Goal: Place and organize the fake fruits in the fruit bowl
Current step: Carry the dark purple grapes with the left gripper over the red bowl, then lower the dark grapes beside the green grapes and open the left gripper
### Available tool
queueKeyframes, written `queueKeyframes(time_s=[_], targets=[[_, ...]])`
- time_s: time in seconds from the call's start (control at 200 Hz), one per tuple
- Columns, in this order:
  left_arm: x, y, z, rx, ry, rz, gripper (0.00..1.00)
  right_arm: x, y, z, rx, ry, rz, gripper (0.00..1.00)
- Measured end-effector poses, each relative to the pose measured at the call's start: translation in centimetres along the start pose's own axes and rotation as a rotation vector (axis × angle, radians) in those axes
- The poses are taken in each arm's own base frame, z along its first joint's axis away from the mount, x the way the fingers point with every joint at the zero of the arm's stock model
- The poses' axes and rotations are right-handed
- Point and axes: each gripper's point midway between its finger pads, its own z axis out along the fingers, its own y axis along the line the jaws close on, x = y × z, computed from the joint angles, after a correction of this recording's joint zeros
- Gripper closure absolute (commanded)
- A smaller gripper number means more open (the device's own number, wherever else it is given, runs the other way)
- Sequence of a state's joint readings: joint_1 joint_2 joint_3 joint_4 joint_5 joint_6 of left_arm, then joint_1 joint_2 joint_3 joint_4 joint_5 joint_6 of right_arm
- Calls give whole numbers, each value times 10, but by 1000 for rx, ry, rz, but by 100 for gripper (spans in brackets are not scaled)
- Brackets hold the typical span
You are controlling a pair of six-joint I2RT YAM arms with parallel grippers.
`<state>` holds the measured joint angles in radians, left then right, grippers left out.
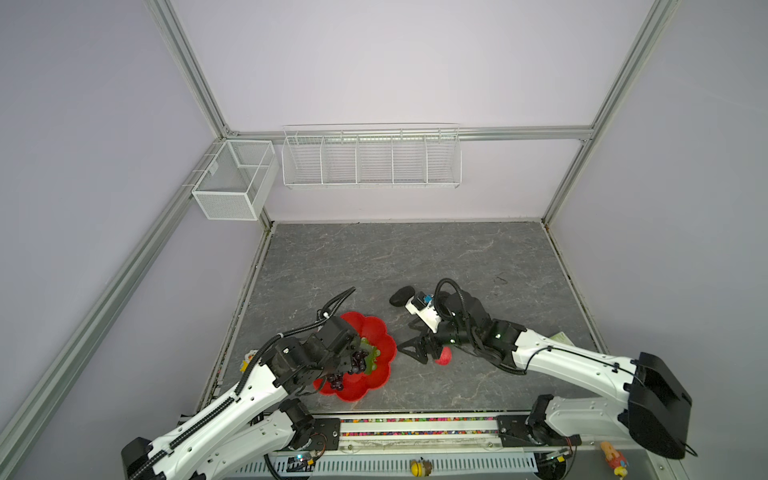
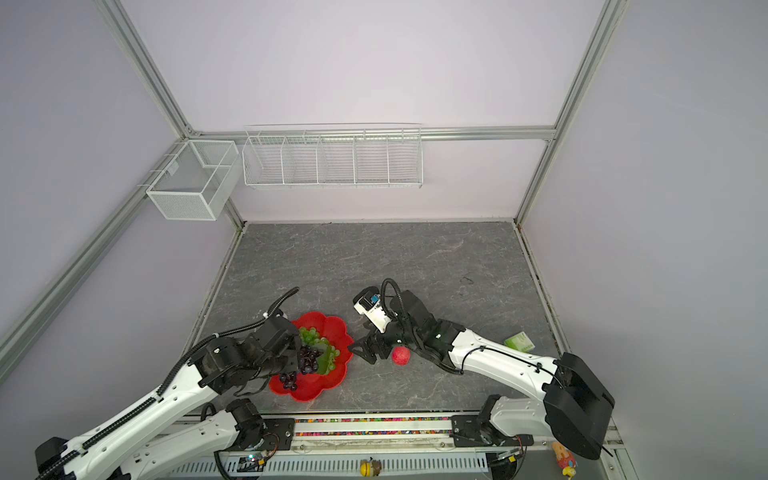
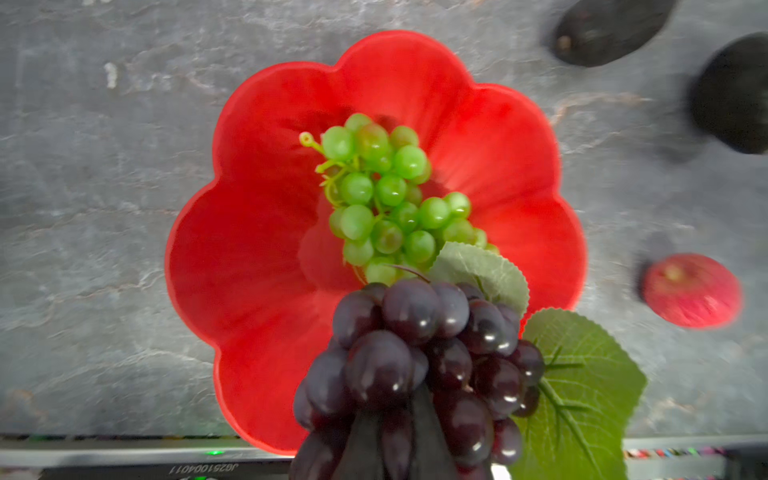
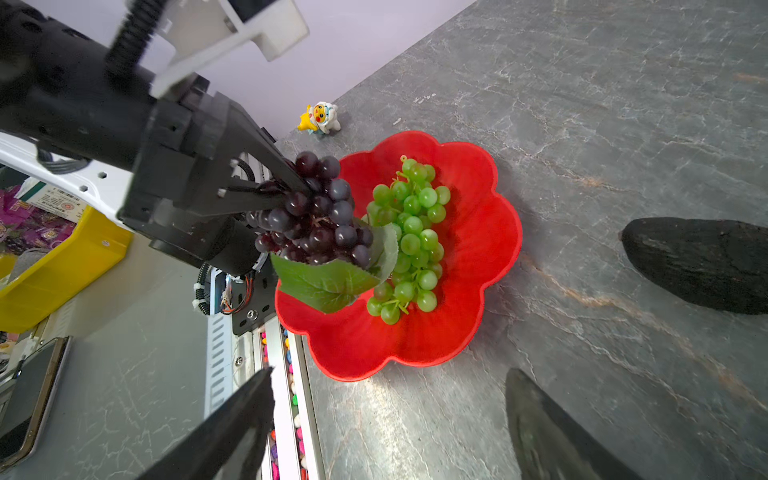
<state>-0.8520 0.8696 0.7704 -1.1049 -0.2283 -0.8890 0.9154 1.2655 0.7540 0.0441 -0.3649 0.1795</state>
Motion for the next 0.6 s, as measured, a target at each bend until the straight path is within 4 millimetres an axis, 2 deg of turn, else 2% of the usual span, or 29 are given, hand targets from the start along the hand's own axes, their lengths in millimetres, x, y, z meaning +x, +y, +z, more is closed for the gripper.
queueKeyframes(time_s=[0.115, 0.29, 0.48, 0.6], targets=[[4, 8, 14, -103, 42, 3, 94, -1, 0, 0, 0, -4, -2, 12], [7, 12, 23, -166, 66, 4, 89, -7, 1, 1, -2, -11, -6, 12], [3, 13, 28, -193, 54, -5, 61, -10, 0, 4, -3, -9, -6, 12], [-2, 9, 29, -177, 32, -6, 53, -13, 0, 6, -3, -11, -7, 12]])
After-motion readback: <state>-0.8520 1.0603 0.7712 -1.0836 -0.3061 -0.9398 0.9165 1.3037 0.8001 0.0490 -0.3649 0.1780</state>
